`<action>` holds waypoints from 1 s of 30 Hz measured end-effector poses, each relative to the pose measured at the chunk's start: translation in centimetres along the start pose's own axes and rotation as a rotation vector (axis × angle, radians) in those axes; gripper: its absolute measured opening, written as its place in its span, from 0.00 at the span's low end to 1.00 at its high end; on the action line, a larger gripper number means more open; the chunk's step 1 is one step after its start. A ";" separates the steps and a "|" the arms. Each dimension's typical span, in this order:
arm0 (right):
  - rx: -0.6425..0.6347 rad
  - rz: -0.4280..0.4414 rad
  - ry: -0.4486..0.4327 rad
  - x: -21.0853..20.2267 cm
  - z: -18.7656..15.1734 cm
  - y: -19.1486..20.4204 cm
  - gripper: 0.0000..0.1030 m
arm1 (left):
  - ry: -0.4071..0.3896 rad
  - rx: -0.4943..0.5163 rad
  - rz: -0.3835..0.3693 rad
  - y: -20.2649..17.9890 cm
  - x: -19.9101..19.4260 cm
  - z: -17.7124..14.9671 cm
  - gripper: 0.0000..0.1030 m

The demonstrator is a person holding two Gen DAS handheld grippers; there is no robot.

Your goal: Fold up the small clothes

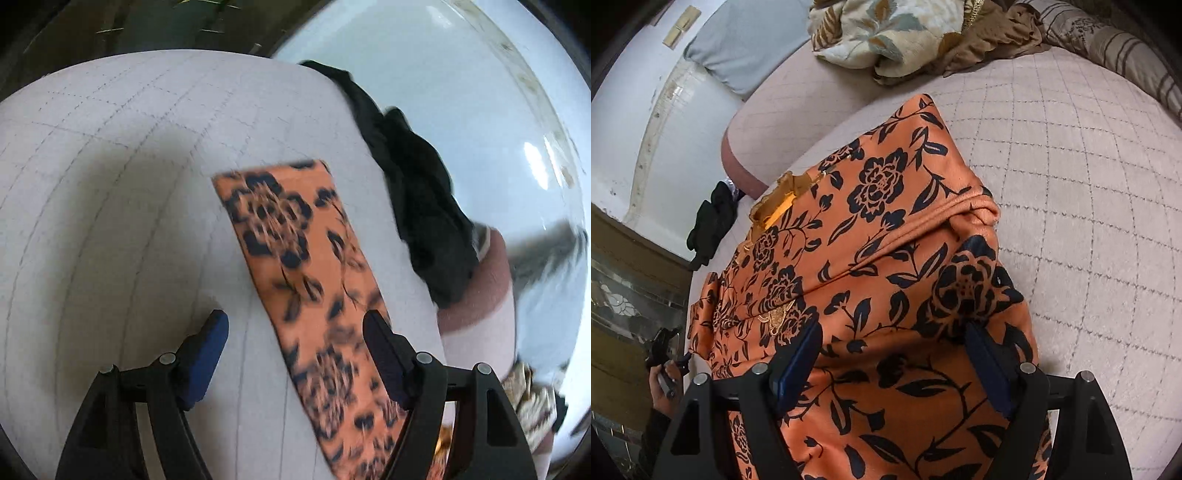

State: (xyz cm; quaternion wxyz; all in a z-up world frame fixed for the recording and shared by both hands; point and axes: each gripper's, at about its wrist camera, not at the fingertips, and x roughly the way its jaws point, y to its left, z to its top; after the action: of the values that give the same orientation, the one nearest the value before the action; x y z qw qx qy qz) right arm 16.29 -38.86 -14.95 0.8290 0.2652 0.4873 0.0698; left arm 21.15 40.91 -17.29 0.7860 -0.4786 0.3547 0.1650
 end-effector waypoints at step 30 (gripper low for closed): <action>0.044 0.108 -0.047 -2.7 0.5 -0.6 0.83 | 0.176 1.193 -0.281 -34.6 -3.9 -38.0 0.63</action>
State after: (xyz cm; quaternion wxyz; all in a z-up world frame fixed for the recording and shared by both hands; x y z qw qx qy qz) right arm 15.28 -40.60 -13.03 0.8293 0.3109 0.4540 0.0972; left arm 23.98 -8.73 -3.56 0.9002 -0.0106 0.3831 -0.2071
